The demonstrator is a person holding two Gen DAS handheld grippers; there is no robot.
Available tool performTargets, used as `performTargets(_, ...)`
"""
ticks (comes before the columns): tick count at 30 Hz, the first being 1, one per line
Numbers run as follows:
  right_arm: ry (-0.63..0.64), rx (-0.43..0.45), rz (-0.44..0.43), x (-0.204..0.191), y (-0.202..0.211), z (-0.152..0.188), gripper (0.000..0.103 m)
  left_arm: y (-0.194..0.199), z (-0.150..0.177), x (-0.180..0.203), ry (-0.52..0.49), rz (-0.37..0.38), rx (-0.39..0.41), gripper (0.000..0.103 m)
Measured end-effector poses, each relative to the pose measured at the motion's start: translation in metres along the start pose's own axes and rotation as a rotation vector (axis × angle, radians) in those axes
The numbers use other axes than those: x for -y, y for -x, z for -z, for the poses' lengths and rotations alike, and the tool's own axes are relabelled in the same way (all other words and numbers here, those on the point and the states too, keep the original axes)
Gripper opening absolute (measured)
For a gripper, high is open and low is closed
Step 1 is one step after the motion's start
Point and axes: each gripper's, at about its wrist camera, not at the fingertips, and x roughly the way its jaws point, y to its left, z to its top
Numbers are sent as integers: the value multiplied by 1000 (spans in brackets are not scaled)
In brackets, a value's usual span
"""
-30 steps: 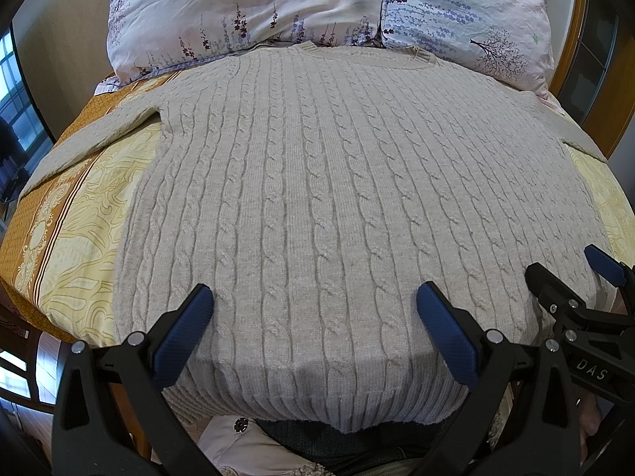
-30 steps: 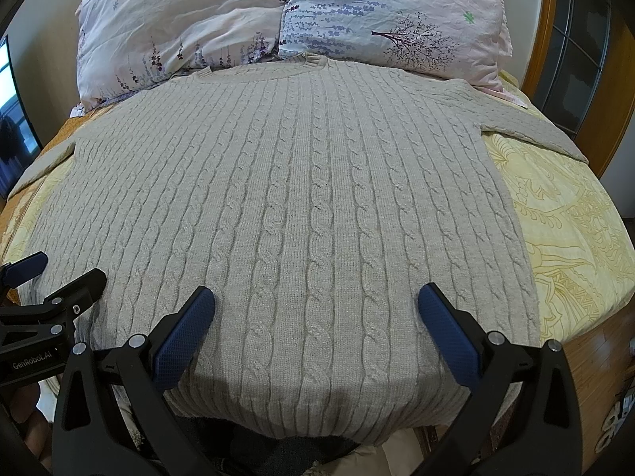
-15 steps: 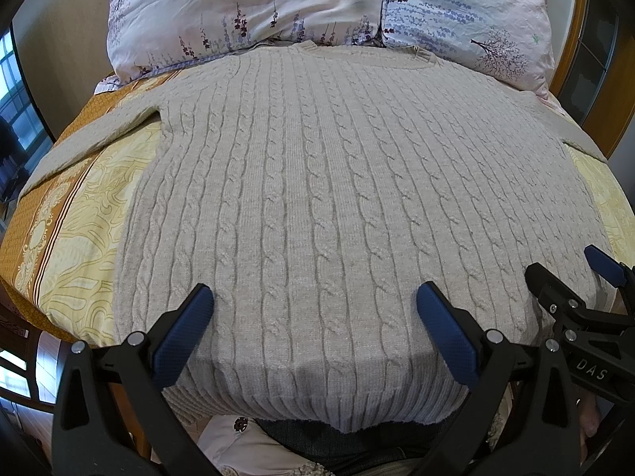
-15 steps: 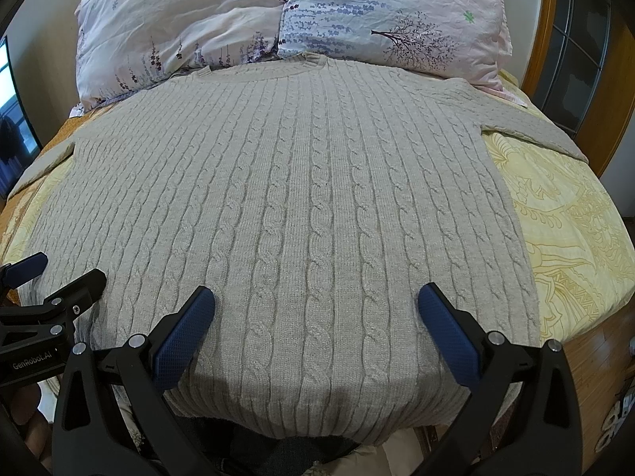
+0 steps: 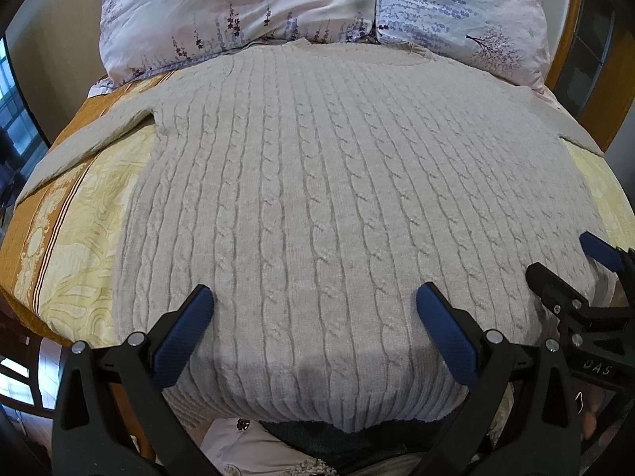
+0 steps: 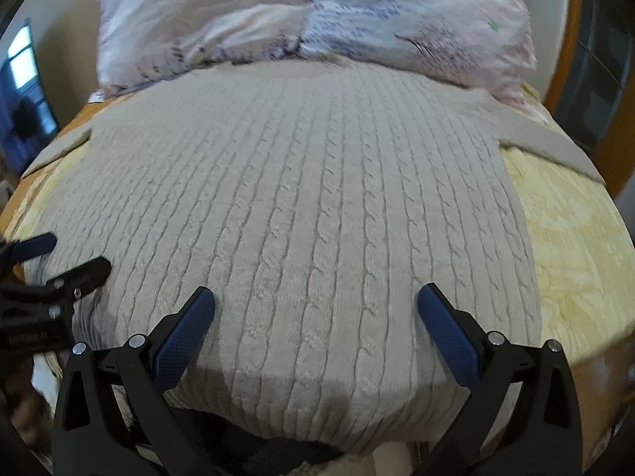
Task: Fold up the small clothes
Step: 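Grasp the sweater sleeve with the right tool and fold it across the body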
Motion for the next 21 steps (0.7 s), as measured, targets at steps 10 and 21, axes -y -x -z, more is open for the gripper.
performTargets(10,-292,136,-135,103,7,-41,102,-5,-36,-16,-4,152,120,101)
performTargets(21,-848,75,-113,269,-43,-82,64,-32,-115,-26,-46,88,91,101)
